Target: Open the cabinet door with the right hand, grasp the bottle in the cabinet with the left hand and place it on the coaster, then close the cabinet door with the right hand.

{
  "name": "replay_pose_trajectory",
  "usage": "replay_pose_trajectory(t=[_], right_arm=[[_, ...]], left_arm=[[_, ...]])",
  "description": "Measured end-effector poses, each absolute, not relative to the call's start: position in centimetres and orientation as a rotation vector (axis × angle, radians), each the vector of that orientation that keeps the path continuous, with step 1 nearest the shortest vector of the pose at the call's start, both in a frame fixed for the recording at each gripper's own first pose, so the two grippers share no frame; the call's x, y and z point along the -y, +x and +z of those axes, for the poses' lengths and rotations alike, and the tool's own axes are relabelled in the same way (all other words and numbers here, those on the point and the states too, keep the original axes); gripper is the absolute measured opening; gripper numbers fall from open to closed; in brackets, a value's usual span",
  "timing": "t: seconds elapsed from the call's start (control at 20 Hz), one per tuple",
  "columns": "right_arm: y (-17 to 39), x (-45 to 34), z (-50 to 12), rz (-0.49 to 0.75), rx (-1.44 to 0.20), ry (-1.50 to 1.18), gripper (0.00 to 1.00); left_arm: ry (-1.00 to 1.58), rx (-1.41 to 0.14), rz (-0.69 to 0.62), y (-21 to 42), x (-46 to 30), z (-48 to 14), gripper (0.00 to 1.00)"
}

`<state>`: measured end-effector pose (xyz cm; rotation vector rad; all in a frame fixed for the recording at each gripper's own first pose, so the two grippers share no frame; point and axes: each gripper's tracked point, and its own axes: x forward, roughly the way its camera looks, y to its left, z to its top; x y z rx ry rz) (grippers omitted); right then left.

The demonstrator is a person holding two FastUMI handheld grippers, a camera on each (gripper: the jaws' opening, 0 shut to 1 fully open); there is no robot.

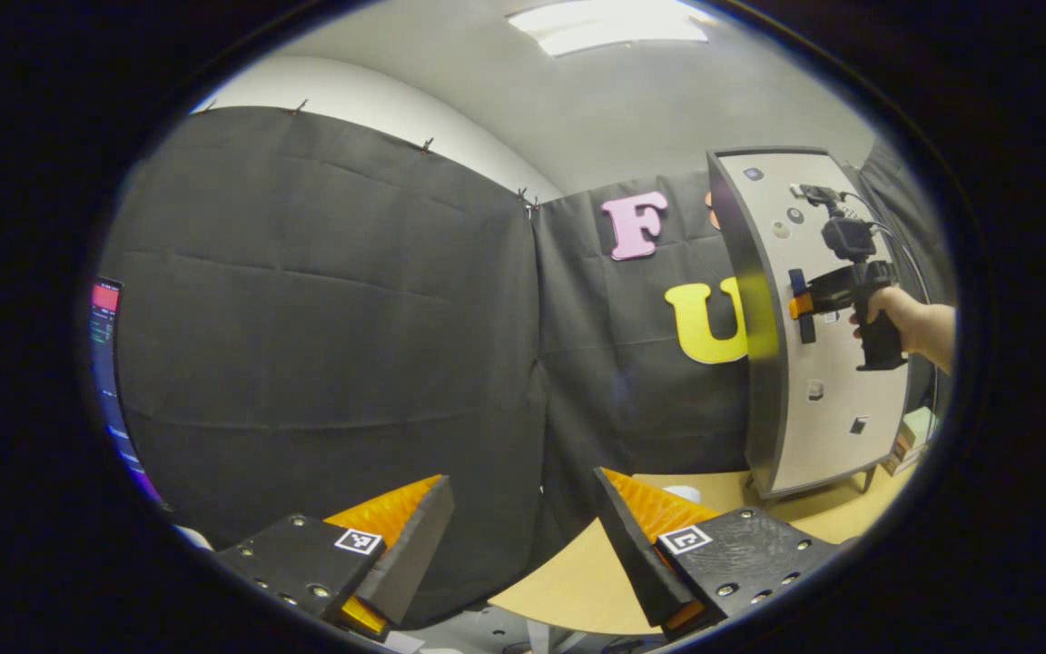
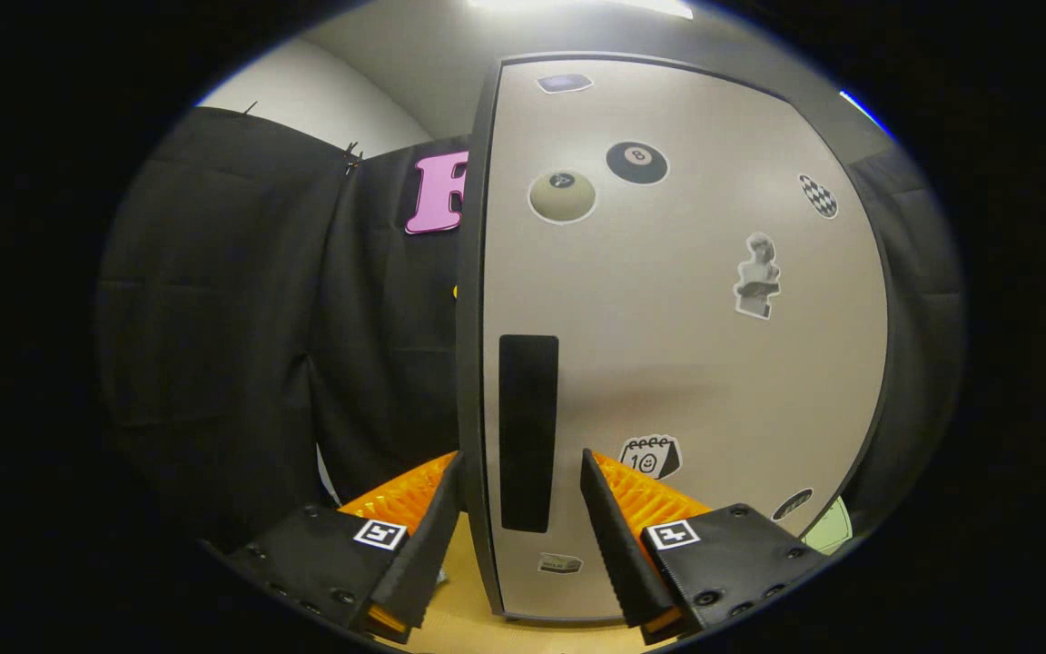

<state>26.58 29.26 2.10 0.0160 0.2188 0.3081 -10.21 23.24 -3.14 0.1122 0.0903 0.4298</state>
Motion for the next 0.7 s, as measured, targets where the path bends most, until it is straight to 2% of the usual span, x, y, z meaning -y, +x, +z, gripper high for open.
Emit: replay_pose_trajectory(t=[0.05,0.1,0.2,0.25,0.3,0.4,0.45,0.5,0.6,0.65,0.7], right_arm=[[27.1,-29.4,1.9,0.302,-0.228,0.017,0.73],[27.5,-29.4,1.8,0.3,-0.236,0.014,0.76],[27.7,-29.6,2.0,0.31,-0.251,0.043,0.45],[27.9,-29.7,2.0,0.309,-0.253,0.046,0.37],[27.6,-29.6,1.8,0.309,-0.263,0.041,0.37],[27.6,-29.8,1.9,0.319,-0.259,0.012,0.23],[27.3,-29.6,1.8,0.325,-0.269,0.013,0.23],[27.4,-29.7,1.9,0.334,-0.266,0.018,0.12],[27.1,-29.5,1.8,0.356,-0.273,0.027,0.12],[26.9,-29.4,1.9,0.368,-0.277,0.042,0.15],[26.7,-29.4,1.9,0.383,-0.287,0.058,0.12]], left_arm=[[0.117,-0.09,0.433,-10.3,-23.6,-3.2,0.94],[0.119,-0.091,0.436,-10.4,-23.9,-3.0,0.92],[0.112,-0.091,0.438,-10.1,-24.3,-3.1,0.92],[0.108,-0.091,0.438,-10.1,-24.5,-3.2,0.92],[0.104,-0.093,0.436,-9.9,-24.7,-3.3,0.96],[0.096,-0.094,0.426,-9.5,-24.7,-3.5,0.94],[0.091,-0.094,0.418,-9.1,-24.5,-3.6,0.94],[0.086,-0.088,0.41,-8.8,-24.5,-3.4,0.94],[0.077,-0.075,0.39,-7.6,-24.2,-3.1,0.94],[0.075,-0.069,0.377,-7.1,-23.9,-3.1,0.93],[0.077,-0.066,0.364,-6.6,-23.8,-3.0,0.96]])
